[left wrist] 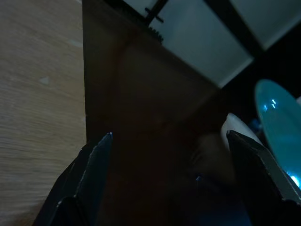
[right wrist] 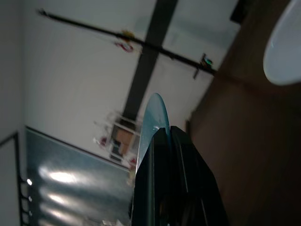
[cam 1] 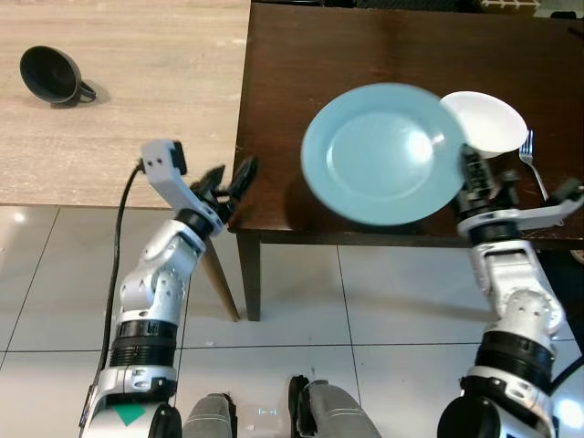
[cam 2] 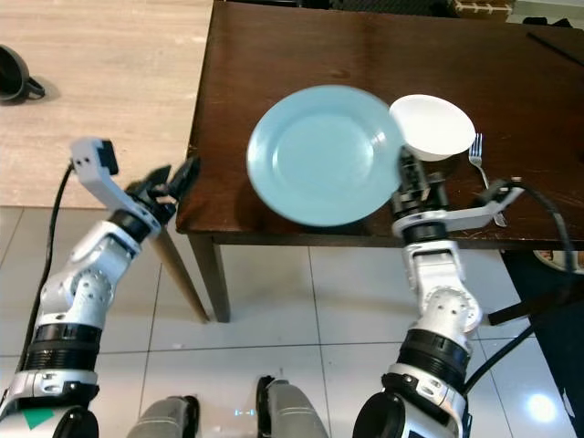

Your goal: Setting the table

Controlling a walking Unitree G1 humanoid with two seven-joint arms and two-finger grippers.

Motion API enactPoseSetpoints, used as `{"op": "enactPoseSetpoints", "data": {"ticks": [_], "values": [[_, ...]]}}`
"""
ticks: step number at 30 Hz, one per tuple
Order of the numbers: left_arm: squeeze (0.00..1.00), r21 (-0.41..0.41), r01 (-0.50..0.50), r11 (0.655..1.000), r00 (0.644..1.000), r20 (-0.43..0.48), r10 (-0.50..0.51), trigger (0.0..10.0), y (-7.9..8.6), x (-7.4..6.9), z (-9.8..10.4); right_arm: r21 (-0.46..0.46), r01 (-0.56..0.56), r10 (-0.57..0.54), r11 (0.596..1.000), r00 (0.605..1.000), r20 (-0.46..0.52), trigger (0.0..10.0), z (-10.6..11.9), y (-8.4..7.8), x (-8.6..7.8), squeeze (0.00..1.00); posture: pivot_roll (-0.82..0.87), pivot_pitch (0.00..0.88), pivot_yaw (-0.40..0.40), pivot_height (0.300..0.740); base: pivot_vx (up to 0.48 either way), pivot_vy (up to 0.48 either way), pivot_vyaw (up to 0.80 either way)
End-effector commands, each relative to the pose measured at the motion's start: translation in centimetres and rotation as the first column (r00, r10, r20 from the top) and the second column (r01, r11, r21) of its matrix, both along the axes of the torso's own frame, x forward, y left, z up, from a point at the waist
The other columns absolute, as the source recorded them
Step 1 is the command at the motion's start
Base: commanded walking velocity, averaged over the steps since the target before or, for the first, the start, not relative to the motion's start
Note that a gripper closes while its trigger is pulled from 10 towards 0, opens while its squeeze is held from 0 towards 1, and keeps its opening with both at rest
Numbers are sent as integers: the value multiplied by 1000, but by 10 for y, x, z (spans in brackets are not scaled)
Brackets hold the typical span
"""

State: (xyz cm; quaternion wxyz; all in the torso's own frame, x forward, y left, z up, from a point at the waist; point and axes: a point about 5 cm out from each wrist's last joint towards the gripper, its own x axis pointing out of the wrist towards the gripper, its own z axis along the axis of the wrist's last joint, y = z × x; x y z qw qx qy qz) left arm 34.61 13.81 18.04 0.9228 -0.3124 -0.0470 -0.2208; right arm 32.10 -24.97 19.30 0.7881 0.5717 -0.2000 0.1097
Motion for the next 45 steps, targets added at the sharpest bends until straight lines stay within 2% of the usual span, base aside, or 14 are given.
{"op": "enactPoseSetpoints", "data": {"ticks": [1, 6, 10, 15, 16, 17, 18, 26, 35, 38, 39, 42, 44, 45], "values": [[1000, -84, 19, 996, 1000, -23, -21, 10000, 2, -1, 0, 34, 14, -15, 999, 1000, 22, 0, 0, -6, -2, 0, 88, 119, 29, 740, 0, 0, 0], [1000, -256, 176, 951, 984, 37, -172, 10000, -5, -8, 21, 39, 11, -14, 999, 998, 54, 0, 5, -10, -4, 0, 89, 120, 34, 740, 0, 0, 0], [1000, -228, 230, 946, 973, 41, -226, 10000, -12, -12, 23, 48, 2, -5, 999, 998, 59, 0, 6, -9, -4, 0, 90, 120, 32, 740, 0, 0, 0], [1000, -110, 271, 956, 962, 20, -271, 10000, -24, -13, 15, 51, -30, 27, 998, 998, 56, 0, 4, -1, -1, 0, 90, 120, 32, 740, 0, 0, 0], [765, -60, 278, 959, 961, 14, -277, 10000, -27, -13, 13, 53, -46, 43, 998, 998, 56, 0, 3, 3, -1, 0, 90, 120, 27, 740, 0, 0, 0], [118, -18, 279, 960, 960, 11, -279, 10000, -30, -12, 10, 56, -70, 66, 996, 996, 56, 0, 2, 10, 0, 0, 89, 121, 27, 740, 0, 0, 0], [0, 13, 278, 960, 960, 7, -279, 10000, -31, -12, 9, 58, -93, 90, 994, 994, 56, 0, 1, 17, 0, 0, 89, 121, 27, 740, 0, 0, 0], [0, -28, 307, 951, 951, -15, -307, 10000, -32, -10, 13, 52, -206, 203, 977, 977, 62, 0, -2, 48, -1, 0, 87, 120, 25, 740, 0, 0, 0], [0, -127, 339, 932, 940, 17, -340, 10000, -30, -12, 20, 47, -222, 220, 974, 974, 50, 0, -4, 52, -1, 0, 88, 116, 20, 740, 0, 0, 0], [0, -178, 389, 904, 920, 31, -390, 9922, -30, -17, 22, 44, -228, 226, 973, 973, 47, 0, -4, 54, -1, 0, 87, 111, 18, 740, 0, 0, 0], [0, -184, 402, 897, 914, 34, -404, 9725, -30, -19, 22, 43, -231, 229, 972, 972, 46, 0, -4, 55, -1, 0, 87, 106, 17, 740, 0, 0, 0], [0, -168, 415, 894, 909, 24, -417, 4667, -32, -22, 20, 43, -233, 231, 972, 972, 42, 0, -5, 55, -1, 0, 88, 104, 16, 740, 0, 0, 0], [0, -152, 430, 890, 901, 14, -433, 2314, -34, -24, 17, 46, -235, 233, 971, 972, 41, 0, -5, 57, -1, 0, 88, 104, 16, 740, 0, 0, 0], [0, -152, 430, 890, 901, 14, -433, 2314, -34, -24, 17, 46, -235, 233, 971, 972, 41, 0, -5, 57, -1, 0, 88, 104, 16, 740, 0, 0, 0]]}}
